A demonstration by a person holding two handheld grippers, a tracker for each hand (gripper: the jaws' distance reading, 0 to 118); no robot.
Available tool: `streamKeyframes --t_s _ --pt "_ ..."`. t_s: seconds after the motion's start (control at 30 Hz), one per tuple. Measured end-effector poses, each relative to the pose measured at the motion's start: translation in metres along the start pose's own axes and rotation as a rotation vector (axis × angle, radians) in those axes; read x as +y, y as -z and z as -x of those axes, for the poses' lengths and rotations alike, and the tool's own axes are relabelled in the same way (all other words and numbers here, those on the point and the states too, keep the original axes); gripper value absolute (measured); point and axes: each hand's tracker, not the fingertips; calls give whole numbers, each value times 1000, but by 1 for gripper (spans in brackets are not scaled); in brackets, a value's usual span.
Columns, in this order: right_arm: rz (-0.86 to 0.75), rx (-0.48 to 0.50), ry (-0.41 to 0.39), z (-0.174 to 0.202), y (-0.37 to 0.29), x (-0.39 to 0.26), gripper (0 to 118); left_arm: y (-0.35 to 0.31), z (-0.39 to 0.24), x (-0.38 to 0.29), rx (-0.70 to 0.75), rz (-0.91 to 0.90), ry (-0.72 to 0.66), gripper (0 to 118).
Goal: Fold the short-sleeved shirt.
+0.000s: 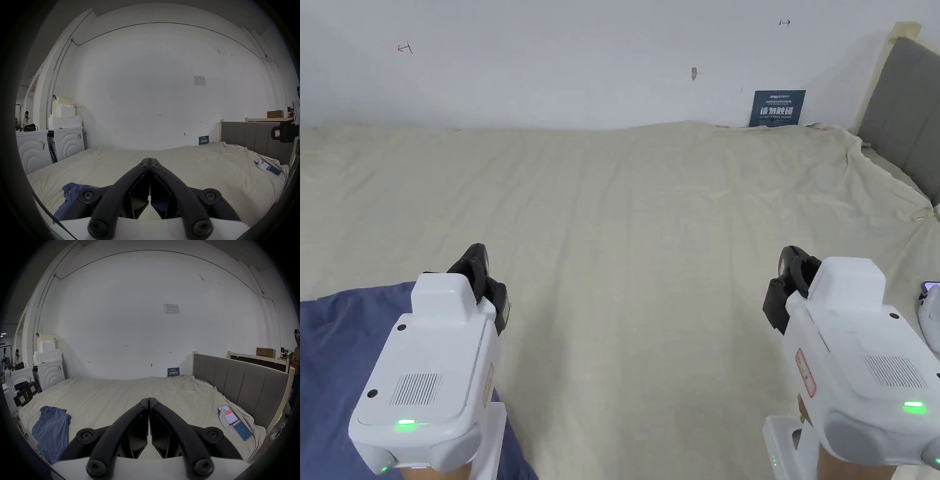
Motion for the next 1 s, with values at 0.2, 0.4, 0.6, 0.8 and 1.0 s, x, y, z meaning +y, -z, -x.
streamKeyframes --t_s 0.2,0.4,0.6,0.8,1.0 --pt "-1 3 1 -1 -1 1 0 0 1 1 1 -1 -2 0" --pt "-10 28 -10 9 3 3 0 -2 14 3 24 -5 -6 0" --pt "-25 114 -16 43 16 7 0 -16 50 8 117 -19 -2 0" --pt "-33 249 -21 96 25 9 0 -43 101 12 240 -19 23 0" --pt "-28 398 -26 155 27 7 0 -80 153 16 388 -7 42 0"
